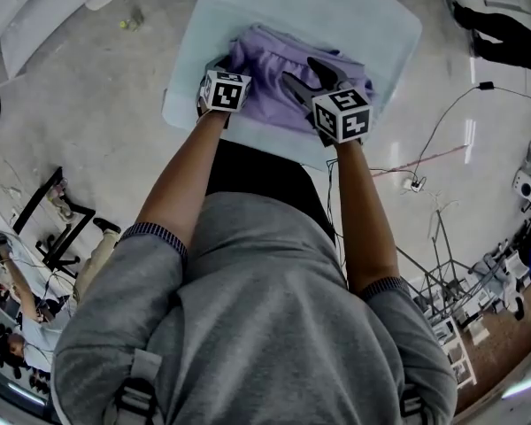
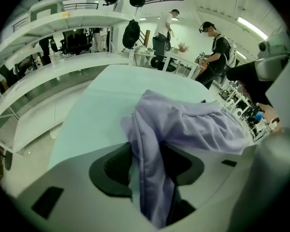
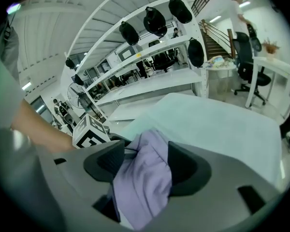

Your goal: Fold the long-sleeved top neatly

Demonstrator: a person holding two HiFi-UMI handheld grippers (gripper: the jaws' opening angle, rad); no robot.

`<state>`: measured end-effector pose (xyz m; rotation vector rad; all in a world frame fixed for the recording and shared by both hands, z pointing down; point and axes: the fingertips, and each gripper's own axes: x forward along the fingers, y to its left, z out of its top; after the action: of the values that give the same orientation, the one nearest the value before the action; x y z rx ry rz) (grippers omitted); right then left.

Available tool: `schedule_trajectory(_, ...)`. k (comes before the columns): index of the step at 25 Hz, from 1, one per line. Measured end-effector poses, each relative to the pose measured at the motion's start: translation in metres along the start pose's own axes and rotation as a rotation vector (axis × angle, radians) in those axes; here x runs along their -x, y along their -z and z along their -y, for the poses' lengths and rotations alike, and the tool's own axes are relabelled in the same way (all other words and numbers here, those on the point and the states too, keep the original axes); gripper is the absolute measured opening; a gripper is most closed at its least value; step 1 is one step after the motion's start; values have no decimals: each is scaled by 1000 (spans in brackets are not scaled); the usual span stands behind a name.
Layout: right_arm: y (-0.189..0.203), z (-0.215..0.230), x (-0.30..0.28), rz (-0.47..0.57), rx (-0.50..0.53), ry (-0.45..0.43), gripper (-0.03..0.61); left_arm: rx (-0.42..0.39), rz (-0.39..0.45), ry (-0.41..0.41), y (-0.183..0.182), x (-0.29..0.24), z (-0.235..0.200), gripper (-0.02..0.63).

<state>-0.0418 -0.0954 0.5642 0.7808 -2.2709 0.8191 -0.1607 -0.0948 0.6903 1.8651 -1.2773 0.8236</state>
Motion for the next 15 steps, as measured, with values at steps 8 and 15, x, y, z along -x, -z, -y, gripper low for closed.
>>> schedule_trajectory(8,12,6,4,-1,-63,32,293,-30,6,35,2,0,12,51)
schedule_trajectory(15,7,19,19,29,-70,77,291,-15,54,40,-14,30,6,44)
